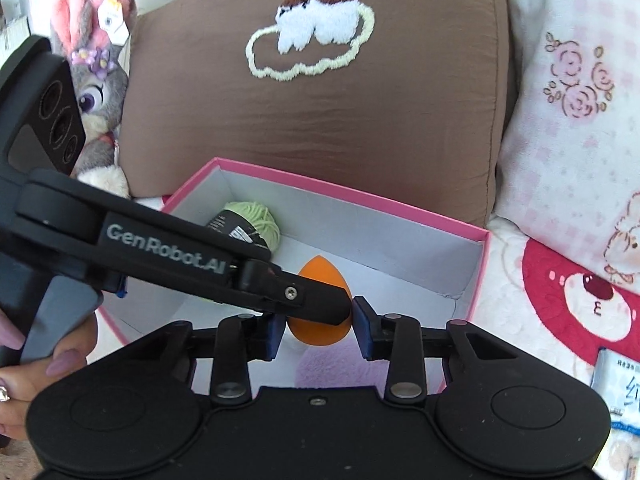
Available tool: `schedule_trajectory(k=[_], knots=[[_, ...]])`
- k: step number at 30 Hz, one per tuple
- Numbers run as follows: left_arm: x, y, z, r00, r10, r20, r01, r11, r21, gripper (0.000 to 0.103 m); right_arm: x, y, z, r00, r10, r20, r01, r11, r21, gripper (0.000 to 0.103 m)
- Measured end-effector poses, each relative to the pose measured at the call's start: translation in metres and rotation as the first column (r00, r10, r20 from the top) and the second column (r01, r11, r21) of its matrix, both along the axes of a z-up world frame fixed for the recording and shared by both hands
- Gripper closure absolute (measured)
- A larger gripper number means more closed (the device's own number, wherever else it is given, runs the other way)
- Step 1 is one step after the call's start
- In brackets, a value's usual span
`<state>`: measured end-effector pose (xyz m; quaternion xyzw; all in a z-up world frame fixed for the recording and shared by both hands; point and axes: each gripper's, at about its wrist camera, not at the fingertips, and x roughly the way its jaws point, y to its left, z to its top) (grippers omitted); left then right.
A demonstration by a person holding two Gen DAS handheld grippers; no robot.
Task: Organize objects
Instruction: 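Lower the orange sponge into the pink box beside the floss case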
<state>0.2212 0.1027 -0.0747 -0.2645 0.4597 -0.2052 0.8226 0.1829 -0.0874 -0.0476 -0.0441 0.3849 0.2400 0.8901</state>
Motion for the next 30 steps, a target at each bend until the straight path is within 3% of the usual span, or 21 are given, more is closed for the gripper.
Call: schedule_trajectory(k=[6, 17, 20, 30], knots=[[0.006, -0.002, -0.015, 1.000, 0.015, 0.014, -0.015, 1.000, 0.025, 0.065, 0.008, 0.011, -0.015, 1.000, 0.015, 0.016, -0.013, 0.998, -0.069, 0.063], [0.010, -0.001, -0.035, 0.999, 0.041, -0.007, -0.041, 0.999, -0.008, 0.065, 0.018, 0.030, -0.036, 0.999, 0.021, 0.048, -0.010, 0.977, -0.212, 0.063], [0.010, -0.004, -0.036, 0.999, 0.039, -0.001, -0.039, 0.999, 0.030, 0.065, 0.021, 0.029, -0.040, 0.999, 0.030, 0.043, -0.021, 0.980, -0.199, 0.063], [0.015, -0.001, -0.046, 0.999, 0.047, -0.017, -0.046, 0.999, 0.011, 0.066, 0.031, 0.024, -0.045, 1.000, -0.002, 0.014, 0.005, 0.978, -0.208, 0.062]])
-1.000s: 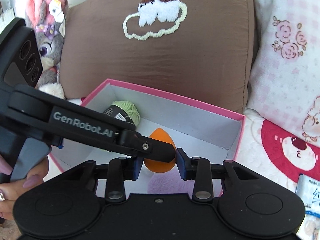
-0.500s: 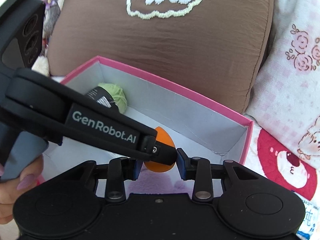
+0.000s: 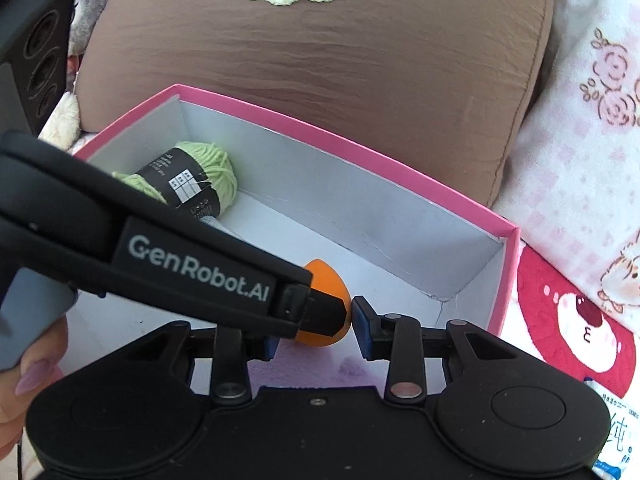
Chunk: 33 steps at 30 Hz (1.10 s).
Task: Organize objects
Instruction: 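Lower the orange sponge into the pink box beside the floss case, then open the left tool, releasing the sponge onto the plush toy, and withdraw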
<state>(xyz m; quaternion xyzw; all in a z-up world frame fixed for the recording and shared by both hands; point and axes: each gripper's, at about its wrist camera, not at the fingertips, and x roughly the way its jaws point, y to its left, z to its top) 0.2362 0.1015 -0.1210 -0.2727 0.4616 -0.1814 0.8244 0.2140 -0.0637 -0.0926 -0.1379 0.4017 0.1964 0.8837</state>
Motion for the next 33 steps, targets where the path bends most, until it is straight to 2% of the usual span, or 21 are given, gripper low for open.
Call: schedule_trajectory(k=[3, 8, 13, 21, 25, 26, 33], knots=[[0.000, 0.000, 0.001, 1.000, 0.012, 0.003, -0.012, 0.999, 0.032, 0.065, 0.000, -0.004, 0.001, 1.000, -0.012, 0.001, 0.012, 1.000, 0.001, 0.062], [-0.005, -0.001, 0.011, 1.000, -0.011, 0.012, 0.009, 0.996, 0.093, 0.065, -0.014, -0.010, 0.016, 1.000, 0.026, 0.016, -0.026, 1.000, 0.010, 0.061], [-0.013, -0.003, 0.023, 0.999, -0.002, 0.033, -0.004, 0.985, 0.174, 0.065, -0.024, -0.029, 0.030, 1.000, -0.013, 0.014, 0.012, 0.997, 0.078, 0.061], [-0.032, -0.004, 0.045, 0.999, 0.012, 0.050, -0.023, 0.975, 0.219, 0.064, -0.044, -0.053, 0.048, 0.999, -0.048, 0.007, 0.046, 0.987, 0.154, 0.060], [-0.042, -0.012, 0.055, 0.999, 0.007, 0.043, -0.017, 0.972, 0.235, 0.063, -0.066, -0.053, 0.051, 0.999, -0.027, 0.023, 0.023, 0.987, 0.159, 0.059], [-0.045, -0.014, 0.057, 0.999, 0.007, 0.035, -0.015, 0.969, 0.246, 0.063, -0.059, -0.045, 0.050, 0.999, -0.023, 0.026, 0.018, 0.987, 0.160, 0.058], [-0.065, -0.025, 0.072, 1.000, -0.004, 0.015, -0.001, 0.950, 0.312, 0.059, -0.085, -0.056, 0.063, 0.999, -0.005, 0.038, -0.002, 0.985, 0.172, 0.057]])
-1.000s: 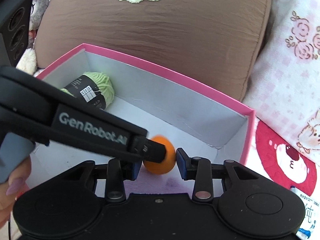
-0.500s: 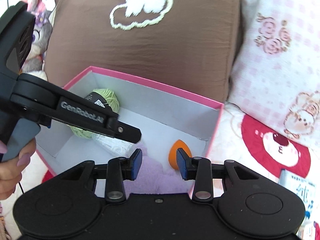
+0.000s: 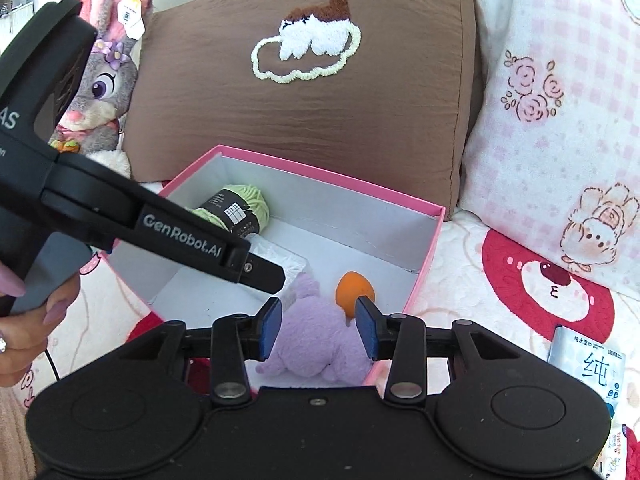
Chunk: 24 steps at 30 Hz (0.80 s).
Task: Organize objects
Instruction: 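Open the left tool, releasing the sponge onto the plush toy, and withdraw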
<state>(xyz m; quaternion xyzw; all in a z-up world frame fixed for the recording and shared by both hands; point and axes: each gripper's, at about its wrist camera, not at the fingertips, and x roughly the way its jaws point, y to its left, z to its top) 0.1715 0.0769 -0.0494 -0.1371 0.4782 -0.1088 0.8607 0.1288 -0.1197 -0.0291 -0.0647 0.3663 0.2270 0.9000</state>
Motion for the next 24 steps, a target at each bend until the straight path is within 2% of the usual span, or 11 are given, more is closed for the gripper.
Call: schedule_trajectory(k=[7, 15, 20, 24], knots=[[-0.027, 0.006, 0.024, 1.000, 0.017, 0.020, -0.017, 1.000, 0.015, 0.053, -0.011, -0.003, 0.016, 1.000, 0.015, 0.000, -0.015, 1.000, 0.020, 0.057], [-0.067, -0.003, 0.069, 0.994, -0.007, 0.107, 0.002, 0.999, 0.047, 0.044, -0.036, -0.001, 0.040, 0.997, 0.068, 0.044, -0.066, 0.997, -0.043, 0.055], [-0.094, -0.018, 0.089, 0.986, -0.021, 0.164, -0.007, 0.986, 0.169, 0.039, -0.057, 0.000, 0.054, 0.991, 0.121, 0.050, -0.119, 0.992, -0.053, 0.054], [-0.107, -0.018, 0.096, 0.988, -0.007, 0.154, -0.016, 0.988, 0.154, 0.036, -0.070, -0.002, 0.062, 0.989, 0.141, 0.040, -0.139, 0.989, -0.046, 0.054]])
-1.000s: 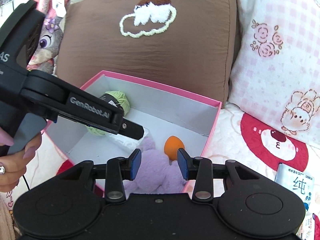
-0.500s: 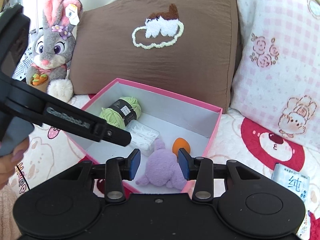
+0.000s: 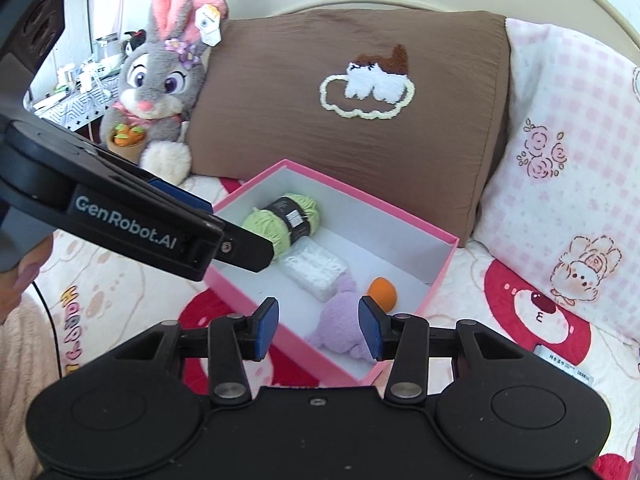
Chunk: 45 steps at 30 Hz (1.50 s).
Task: Organize objects
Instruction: 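Open the left tool, releasing the sponge onto the plush toy, and withdraw, then move the open left tool toward the small white tissue pack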
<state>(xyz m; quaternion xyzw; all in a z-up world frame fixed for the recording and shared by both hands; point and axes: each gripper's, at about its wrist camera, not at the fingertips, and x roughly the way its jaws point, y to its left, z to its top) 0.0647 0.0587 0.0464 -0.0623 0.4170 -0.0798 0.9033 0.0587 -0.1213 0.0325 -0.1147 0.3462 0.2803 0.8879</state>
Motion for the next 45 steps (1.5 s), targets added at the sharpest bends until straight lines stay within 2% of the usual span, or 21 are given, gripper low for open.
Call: schedule_trajectory(k=[5, 13, 17, 25, 27, 30, 35, 39, 45], knots=[[-0.019, -0.002, 0.008, 1.000, 0.000, -0.005, 0.001, 1.000, 0.011, 0.031, -0.015, -0.006, 0.007, 1.000, 0.016, -0.001, -0.016, 1.000, 0.006, 0.050], [-0.043, -0.015, 0.019, 0.999, -0.049, -0.008, 0.049, 0.998, 0.034, 0.030, -0.036, -0.021, 0.017, 0.999, 0.045, -0.011, -0.045, 0.999, 0.031, 0.046], [-0.054, -0.020, 0.018, 0.998, -0.057, -0.013, 0.057, 0.997, 0.044, 0.027, -0.048, -0.026, 0.019, 0.997, 0.076, -0.010, -0.076, 0.997, 0.032, 0.035], [-0.072, -0.025, 0.014, 0.997, -0.062, -0.038, 0.065, 0.994, 0.085, 0.024, -0.065, -0.035, 0.023, 0.995, 0.100, -0.004, -0.100, 0.995, 0.030, 0.025], [-0.075, -0.027, 0.013, 0.997, -0.061, -0.041, 0.064, 0.994, 0.084, 0.021, -0.068, -0.038, 0.023, 0.994, 0.108, -0.003, -0.108, 0.994, 0.028, 0.015], [-0.083, -0.031, 0.002, 0.997, -0.069, -0.048, 0.072, 0.995, 0.073, 0.019, -0.077, -0.042, 0.020, 0.991, 0.131, 0.018, -0.132, 0.991, 0.005, 0.010], [-0.089, -0.036, -0.021, 0.990, -0.062, -0.125, 0.066, 0.997, 0.028, 0.019, -0.085, -0.053, 0.007, 0.992, 0.126, -0.027, -0.126, 0.992, 0.018, 0.010], [-0.091, -0.044, -0.031, 0.987, -0.065, -0.149, 0.071, 0.997, 0.036, 0.018, -0.096, -0.065, -0.003, 0.993, 0.113, -0.033, -0.112, 0.993, 0.023, 0.010], [-0.092, -0.067, -0.036, 0.977, -0.131, -0.167, 0.142, 0.988, 0.055, 0.018, -0.110, -0.091, -0.013, 0.996, 0.086, -0.031, -0.086, 0.996, 0.020, 0.010]])
